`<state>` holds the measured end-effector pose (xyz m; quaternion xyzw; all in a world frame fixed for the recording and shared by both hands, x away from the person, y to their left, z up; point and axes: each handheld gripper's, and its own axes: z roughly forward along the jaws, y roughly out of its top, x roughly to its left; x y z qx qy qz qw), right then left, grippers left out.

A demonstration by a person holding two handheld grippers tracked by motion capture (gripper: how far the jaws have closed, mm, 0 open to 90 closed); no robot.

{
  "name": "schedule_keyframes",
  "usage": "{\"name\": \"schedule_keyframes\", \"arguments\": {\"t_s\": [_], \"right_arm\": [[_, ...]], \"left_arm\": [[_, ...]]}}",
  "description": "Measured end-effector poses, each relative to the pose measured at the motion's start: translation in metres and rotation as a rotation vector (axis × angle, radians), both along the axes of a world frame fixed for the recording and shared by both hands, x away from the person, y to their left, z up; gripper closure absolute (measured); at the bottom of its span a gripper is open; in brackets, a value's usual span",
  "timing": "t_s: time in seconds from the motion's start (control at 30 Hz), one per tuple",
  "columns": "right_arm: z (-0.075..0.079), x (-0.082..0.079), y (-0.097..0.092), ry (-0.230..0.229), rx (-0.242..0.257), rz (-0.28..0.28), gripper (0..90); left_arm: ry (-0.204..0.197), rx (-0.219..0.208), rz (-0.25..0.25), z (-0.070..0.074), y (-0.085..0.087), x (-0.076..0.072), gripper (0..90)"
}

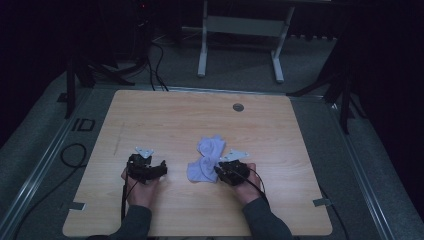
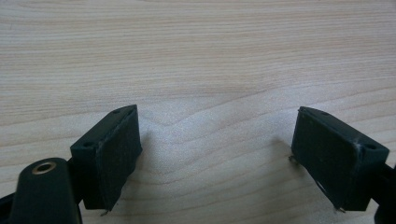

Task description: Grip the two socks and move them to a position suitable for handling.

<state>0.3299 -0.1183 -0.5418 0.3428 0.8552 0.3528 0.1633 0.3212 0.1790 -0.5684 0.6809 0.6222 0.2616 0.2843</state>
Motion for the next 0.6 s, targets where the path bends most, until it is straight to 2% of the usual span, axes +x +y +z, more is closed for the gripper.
{"name": "schedule_keyframes", "arguments": {"t_s": [0.07,0.13,0.2,0.3,0.6], "right_arm": [[-0.001,0.0,0.004,0.003,-0.006,0.007,72.0],[-0.007,0.0,0.011,0.011,-0.047,0.015,72.4],[-0.012,-0.002,0.015,0.007,-0.066,0.017,72.5],[-0.012,-0.004,0.016,0.005,-0.076,0.03,72.4],[-0.014,-0.011,0.012,0.006,-0.048,0.046,72.4]], "left_arm": [[0.0,0.001,0.002,0.0,0.0,0.0,17.0],[0.001,0.001,-0.003,0.001,-0.001,-0.001,20.1],[0.006,0.002,-0.01,0.002,-0.003,-0.001,22.9],[0.017,0.002,-0.015,0.004,-0.004,-0.003,27.7],[0.028,0.002,-0.091,0.009,-0.012,-0.008,58.1]]}}
